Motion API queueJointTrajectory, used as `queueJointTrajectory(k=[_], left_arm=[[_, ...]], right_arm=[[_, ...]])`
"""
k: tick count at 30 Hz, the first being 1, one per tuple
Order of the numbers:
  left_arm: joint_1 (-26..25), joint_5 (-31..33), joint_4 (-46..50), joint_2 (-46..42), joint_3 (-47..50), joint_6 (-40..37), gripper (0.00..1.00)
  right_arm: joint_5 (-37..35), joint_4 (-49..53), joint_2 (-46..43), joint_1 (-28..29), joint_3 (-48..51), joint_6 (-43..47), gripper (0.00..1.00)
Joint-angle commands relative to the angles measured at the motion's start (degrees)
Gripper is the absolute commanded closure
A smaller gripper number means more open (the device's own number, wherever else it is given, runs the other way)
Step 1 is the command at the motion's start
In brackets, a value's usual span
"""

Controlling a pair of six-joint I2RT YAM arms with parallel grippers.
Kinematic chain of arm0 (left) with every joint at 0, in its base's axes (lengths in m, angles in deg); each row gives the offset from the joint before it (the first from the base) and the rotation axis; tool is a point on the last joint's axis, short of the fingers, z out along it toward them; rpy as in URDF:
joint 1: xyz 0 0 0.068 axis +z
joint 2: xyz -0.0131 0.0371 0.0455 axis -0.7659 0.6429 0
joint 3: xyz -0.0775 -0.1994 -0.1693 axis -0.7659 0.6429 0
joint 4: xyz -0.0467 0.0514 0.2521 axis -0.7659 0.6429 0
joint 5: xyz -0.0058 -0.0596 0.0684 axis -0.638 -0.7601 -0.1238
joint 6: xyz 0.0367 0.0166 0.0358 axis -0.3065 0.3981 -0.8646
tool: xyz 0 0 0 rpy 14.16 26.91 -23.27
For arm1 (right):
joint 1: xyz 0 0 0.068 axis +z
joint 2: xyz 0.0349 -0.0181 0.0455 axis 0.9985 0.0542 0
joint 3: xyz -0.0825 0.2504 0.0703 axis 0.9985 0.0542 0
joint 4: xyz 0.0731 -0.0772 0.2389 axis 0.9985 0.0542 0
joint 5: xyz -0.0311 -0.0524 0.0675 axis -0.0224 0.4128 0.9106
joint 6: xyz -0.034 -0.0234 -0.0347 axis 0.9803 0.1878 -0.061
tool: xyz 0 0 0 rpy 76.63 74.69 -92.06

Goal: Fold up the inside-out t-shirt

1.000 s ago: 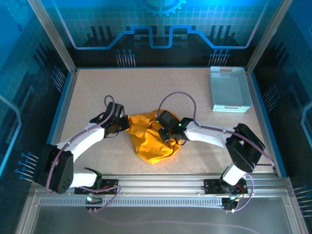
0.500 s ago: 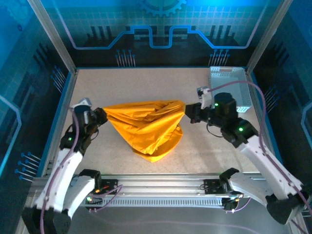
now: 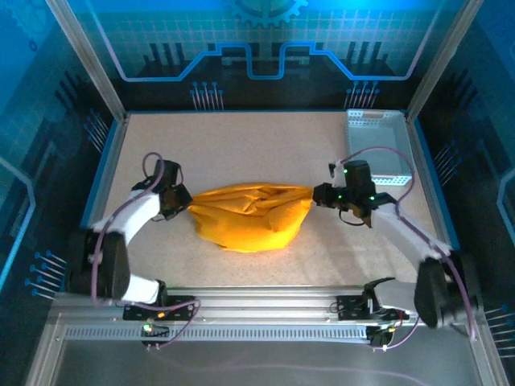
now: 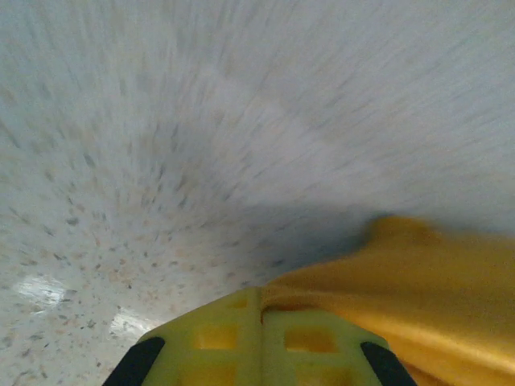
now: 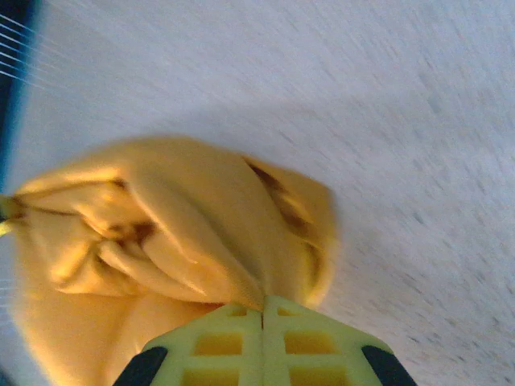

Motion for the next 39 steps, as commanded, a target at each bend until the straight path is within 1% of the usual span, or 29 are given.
queueJointTrajectory(k=[1,3,5,6,8,10,11,12,13,14,15,16,18,19,20,21,22,23,26,27,28,31,33,34,39], left_arm=[[0.6,-1.0,3.9,-3.3,-0.7,-1.1,1.00],[0.8,5.5,5.9,-6.8,-0.7,-0.2,1.00],[2.0,9.0,7.4,-9.4,-0.6,0.7,1.00],[2.8,9.6,7.4,-10.4,0.1,1.2,1.00],[5.2,8.6,6.5,-13.2,2.0,3.0,1.00],[6.8,6.0,2.6,-17.4,5.1,3.7,1.00],[6.8,5.6,1.4,-18.7,5.7,3.5,1.00],[6.8,3.2,0.1,-18.7,5.3,2.2,0.99],[6.6,1.0,0.8,-16.9,3.3,0.1,0.93],[5.7,0.1,2.8,-14.7,0.7,-1.4,0.87],[4.5,-0.5,5.3,-11.6,-2.6,-3.4,0.85],[2.9,0.5,7.8,-9.0,-5.4,-4.4,0.81],[0.2,2.2,10.9,-6.2,-8.3,-4.7,0.61],[-2.0,5.1,12.5,-6.3,-9.4,-4.7,0.43],[-4.4,8.9,14.2,-7.0,-10.3,-4.6,0.34],[-7.6,13.7,16.2,-8.3,-11.5,-4.2,0.28],[-11.2,18.1,17.9,-9.9,-12.8,-4.0,0.25],[-14.4,21.0,19.1,-11.0,-13.8,-3.8,0.25],[-24.7,25.3,23.4,-11.3,-18.8,-2.3,0.23],[-27.5,24.5,23.6,-10.4,-20.1,-1.9,0.24],[-29.2,22.0,23.0,-8.8,-20.7,-1.0,0.23],[-31.4,15.2,18.4,-3.1,-20.9,1.3,0.25],[-32.6,13.6,16.0,0.7,-22.0,2.4,0.31],[-33.2,13.7,15.1,2.8,-22.7,3.1,0.32],[-34.1,9.7,9.8,9.2,-24.8,4.6,0.37]], right_arm=[[-5.6,-4.3,0.8,0.7,1.5,0.9,1.00],[-9.2,-3.4,-0.6,0.4,2.8,0.5,1.00],[-12.1,-1.5,-2.6,-0.9,3.8,0.2,1.00],[-13.2,-0.9,-3.8,-1.5,4.6,-0.1,1.00],[-12.7,-1.3,-6.3,-3.3,6.4,-1.0,1.00],[-8.8,-3.4,-9.3,-4.6,8.1,-1.4,1.00],[-6.8,-4.5,-10.7,-4.6,8.6,-1.3,1.00],[-4.7,-5.6,-11.9,-4.2,8.8,-1.3,1.00],[-2.3,-6.6,-12.3,-3.6,8.4,-1.0,1.00],[-0.6,-6.6,-12.0,-2.9,7.5,-0.4,1.00],[-0.5,-5.5,-11.1,-1.8,6.1,-0.1,1.00],[-1.5,-4.5,-9.8,-0.6,4.9,0.0,1.00],[-2.1,-3.9,-7.3,1.4,3.8,-0.2,1.00],[-3.0,-4.1,-6.4,2.6,3.7,-0.3,1.00],[-4.7,-3.9,-6.1,3.8,3.9,-0.9,1.00],[-6.6,-3.5,-6.0,5.0,4.2,-1.4,1.00],[-7.9,-3.3,-6.1,6.0,4.7,-1.8,1.00],[-8.9,-3.1,-6.4,6.8,5.2,-2.2,1.00],[-10.6,-3.6,-7.4,9.3,7.0,-3.5,1.00],[-11.2,-3.5,-7.6,10.2,7.3,-3.8,1.00],[-11.8,-3.5,-7.7,11.3,7.4,-3.9,1.00],[-14.7,-3.3,-8.3,14.4,7.4,-4.0,1.00],[-15.8,-3.8,-8.7,15.8,7.6,-4.1,1.00],[-16.1,-3.9,-8.9,16.1,7.6,-4.3,1.00],[-16.0,-4.1,-9.3,16.7,8.0,-4.2,1.00]])
